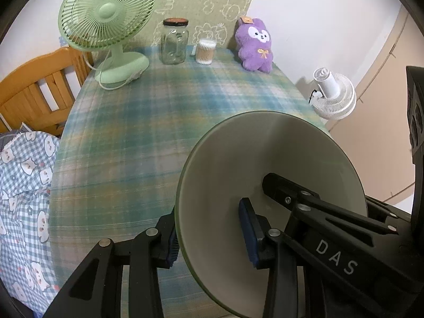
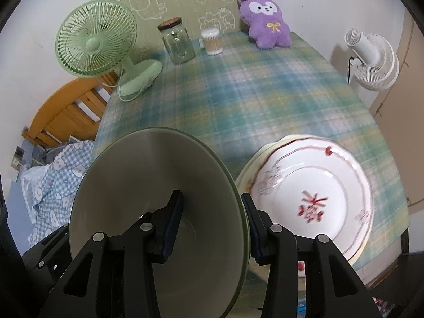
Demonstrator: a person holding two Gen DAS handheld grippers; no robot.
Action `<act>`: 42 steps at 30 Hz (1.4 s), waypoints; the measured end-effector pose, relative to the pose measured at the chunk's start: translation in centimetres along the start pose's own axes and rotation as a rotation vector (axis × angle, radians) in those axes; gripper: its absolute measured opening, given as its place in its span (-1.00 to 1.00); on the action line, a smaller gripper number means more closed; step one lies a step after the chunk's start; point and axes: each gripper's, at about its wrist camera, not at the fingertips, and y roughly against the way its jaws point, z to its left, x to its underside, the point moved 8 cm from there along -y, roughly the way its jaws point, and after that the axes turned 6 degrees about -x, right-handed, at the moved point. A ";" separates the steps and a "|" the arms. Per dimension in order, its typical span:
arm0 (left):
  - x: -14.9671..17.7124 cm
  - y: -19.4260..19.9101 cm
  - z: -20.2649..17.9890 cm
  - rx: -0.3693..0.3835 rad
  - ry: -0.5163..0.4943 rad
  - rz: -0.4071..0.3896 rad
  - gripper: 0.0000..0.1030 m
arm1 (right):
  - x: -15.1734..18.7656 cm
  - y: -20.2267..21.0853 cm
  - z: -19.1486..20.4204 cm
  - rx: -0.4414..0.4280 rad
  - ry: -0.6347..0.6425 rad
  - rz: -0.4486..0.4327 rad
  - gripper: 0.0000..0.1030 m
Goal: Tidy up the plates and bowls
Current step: 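Tilt the held bowl upright with both grippers above the plate stack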
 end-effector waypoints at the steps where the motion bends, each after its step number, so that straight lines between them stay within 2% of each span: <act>1: -0.1 0.1 -0.6 -0.002 0.003 -0.004 -0.26 | -0.1 0.2 -0.3 -0.001 0.004 -0.002 -0.09; 14: -1.2 -0.8 -7.8 -0.025 0.061 -0.021 -0.26 | -2.1 2.6 -7.3 -0.023 0.058 0.005 -0.09; 25: -1.2 -3.8 -12.3 -0.036 0.099 0.020 -0.27 | -2.7 1.6 -12.8 -0.023 0.075 0.055 -0.09; 38: -0.1 -6.8 -13.6 -0.082 0.149 0.075 -0.27 | -2.3 -1.3 -15.4 -0.058 0.084 0.126 -0.09; 42: -0.1 -6.8 -13.4 -0.098 0.170 0.068 -0.27 | -2.5 -1.5 -15.1 -0.070 0.110 0.119 -0.09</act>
